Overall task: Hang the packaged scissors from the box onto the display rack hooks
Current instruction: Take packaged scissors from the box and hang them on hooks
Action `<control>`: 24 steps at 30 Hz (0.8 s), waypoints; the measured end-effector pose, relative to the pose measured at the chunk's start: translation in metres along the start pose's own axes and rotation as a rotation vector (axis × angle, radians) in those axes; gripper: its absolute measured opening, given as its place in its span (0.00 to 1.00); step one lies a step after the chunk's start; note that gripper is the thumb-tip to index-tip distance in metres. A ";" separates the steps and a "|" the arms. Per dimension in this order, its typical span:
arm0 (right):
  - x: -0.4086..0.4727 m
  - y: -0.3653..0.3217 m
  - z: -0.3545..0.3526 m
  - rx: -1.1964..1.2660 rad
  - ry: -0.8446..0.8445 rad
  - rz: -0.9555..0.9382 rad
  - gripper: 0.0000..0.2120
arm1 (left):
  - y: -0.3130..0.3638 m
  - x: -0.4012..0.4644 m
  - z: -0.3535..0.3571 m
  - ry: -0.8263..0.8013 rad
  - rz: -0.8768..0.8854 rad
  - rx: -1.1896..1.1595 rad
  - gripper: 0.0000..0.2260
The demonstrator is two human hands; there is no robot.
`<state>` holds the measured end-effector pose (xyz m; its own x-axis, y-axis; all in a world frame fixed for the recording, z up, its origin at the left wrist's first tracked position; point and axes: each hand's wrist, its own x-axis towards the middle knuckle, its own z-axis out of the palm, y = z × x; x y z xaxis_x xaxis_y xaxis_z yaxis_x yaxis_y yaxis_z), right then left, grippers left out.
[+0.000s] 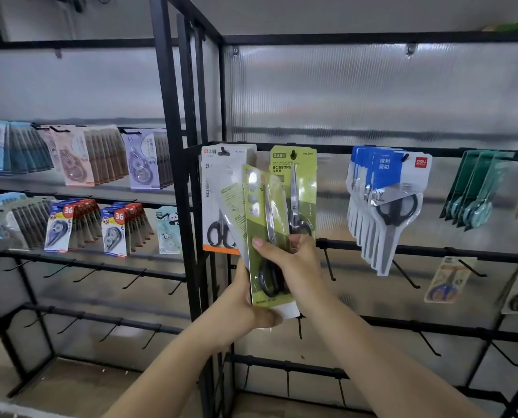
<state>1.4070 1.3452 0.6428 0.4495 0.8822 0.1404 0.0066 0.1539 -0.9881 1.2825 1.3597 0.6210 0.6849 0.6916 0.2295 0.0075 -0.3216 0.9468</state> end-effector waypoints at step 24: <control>0.015 -0.015 -0.010 0.063 0.189 -0.433 0.30 | -0.024 -0.002 -0.004 0.349 0.038 -0.204 0.31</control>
<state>1.4228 1.3512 0.6588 0.5722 0.6351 0.5189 0.1778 0.5217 -0.8344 1.2785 1.3687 0.5991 0.3931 0.8708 0.2952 -0.1819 -0.2410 0.9533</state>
